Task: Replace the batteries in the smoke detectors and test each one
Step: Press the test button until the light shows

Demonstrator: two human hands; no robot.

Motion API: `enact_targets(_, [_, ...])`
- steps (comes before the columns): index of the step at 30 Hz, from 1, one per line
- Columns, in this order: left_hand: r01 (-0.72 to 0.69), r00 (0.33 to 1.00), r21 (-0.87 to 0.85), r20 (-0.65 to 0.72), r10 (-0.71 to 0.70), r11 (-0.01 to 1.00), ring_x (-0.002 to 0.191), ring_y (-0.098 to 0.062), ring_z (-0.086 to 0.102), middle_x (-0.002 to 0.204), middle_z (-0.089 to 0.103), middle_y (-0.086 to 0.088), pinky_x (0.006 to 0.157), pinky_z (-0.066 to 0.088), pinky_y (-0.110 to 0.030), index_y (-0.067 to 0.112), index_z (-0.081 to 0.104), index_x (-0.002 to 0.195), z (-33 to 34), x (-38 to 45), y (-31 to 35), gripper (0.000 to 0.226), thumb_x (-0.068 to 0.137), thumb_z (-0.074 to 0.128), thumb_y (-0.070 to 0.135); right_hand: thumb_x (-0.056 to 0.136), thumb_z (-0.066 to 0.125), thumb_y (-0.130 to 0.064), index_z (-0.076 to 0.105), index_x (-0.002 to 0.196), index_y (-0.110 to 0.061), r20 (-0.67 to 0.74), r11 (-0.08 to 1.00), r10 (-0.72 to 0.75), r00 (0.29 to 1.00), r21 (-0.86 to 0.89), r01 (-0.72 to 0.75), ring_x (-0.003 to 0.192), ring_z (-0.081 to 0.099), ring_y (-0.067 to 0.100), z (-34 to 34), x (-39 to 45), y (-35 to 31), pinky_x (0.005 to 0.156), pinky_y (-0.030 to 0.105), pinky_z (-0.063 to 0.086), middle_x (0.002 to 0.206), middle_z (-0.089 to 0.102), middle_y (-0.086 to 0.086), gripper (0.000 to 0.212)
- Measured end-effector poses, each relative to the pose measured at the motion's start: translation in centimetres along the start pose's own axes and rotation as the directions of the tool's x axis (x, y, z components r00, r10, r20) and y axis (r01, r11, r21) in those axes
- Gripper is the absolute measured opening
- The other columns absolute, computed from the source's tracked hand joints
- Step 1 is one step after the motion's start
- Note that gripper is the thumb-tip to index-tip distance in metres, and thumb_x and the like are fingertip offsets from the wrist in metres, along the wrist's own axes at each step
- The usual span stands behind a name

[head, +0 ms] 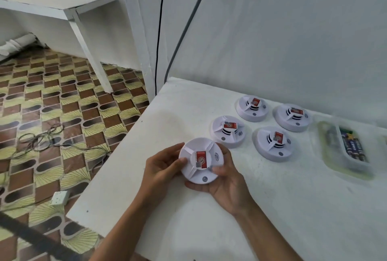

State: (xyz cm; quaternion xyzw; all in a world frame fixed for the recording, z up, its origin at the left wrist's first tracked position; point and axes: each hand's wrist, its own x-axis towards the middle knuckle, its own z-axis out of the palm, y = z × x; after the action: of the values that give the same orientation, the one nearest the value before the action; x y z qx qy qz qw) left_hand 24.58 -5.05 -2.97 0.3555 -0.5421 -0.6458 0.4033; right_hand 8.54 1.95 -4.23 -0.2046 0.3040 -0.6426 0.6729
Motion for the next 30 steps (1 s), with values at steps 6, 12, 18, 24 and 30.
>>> enact_targets(6, [-0.010,1.000,-0.002,0.004,0.010,1.000,0.104,-0.029,0.068,0.110,0.072,-0.010,0.086,0.057,-0.041,0.020,0.073,0.111,0.15,-0.03,-0.13,0.031,0.080,0.070,0.019,0.061,0.070,0.007,0.039,0.139,-0.039,-0.030,0.991,-0.048,0.998,-0.123,0.044,0.115,0.059,0.039,-0.07,-0.13,0.62,0.076,0.054,0.054,0.136,0.054,0.010,0.095])
enact_targets(12, [-0.011,1.000,0.011,0.006,0.011,1.000,0.103,-0.025,0.069,0.111,0.073,-0.006,0.081,0.057,-0.033,0.016,0.069,0.115,0.37,0.07,-0.13,0.047,0.071,0.072,0.034,0.068,0.062,0.014,0.043,0.138,-0.025,-0.008,0.978,-0.042,0.999,-0.204,0.039,0.114,0.059,0.041,0.05,-0.16,0.30,0.079,0.054,0.053,0.133,0.054,0.018,0.082])
enact_targets(18, [-0.008,1.000,0.015,0.008,0.008,1.000,0.102,-0.024,0.069,0.111,0.073,-0.003,0.082,0.058,-0.035,0.017,0.068,0.115,0.44,0.12,-0.25,0.048,0.072,0.071,0.036,0.070,0.061,0.016,0.046,0.135,-0.027,-0.021,0.983,-0.031,0.999,-0.183,0.027,0.114,0.059,0.041,-0.08,-0.14,0.18,0.078,0.053,0.054,0.130,0.057,0.016,0.079])
enact_targets(24, [-0.007,1.000,0.031,-0.006,0.007,0.999,0.099,-0.020,0.070,0.107,0.074,0.001,0.076,0.058,-0.027,0.015,0.067,0.114,0.59,0.21,-0.28,0.033,0.082,0.072,0.018,0.071,0.061,0.015,0.044,0.138,-0.025,-0.015,0.983,-0.023,1.000,-0.181,0.020,0.117,0.056,0.044,-0.29,-0.07,0.28,0.079,0.053,0.053,0.134,0.053,0.019,0.080])
enact_targets(30, [-0.018,1.000,0.019,-0.006,0.018,1.000,0.099,-0.021,0.070,0.107,0.074,-0.002,0.075,0.058,-0.027,0.012,0.067,0.115,0.63,0.18,-0.32,0.033,0.083,0.071,0.015,0.071,0.061,0.016,0.045,0.137,-0.024,-0.015,0.986,-0.020,1.000,-0.167,0.017,0.116,0.057,0.043,-0.34,-0.04,0.28,0.081,0.056,0.052,0.133,0.053,0.020,0.080])
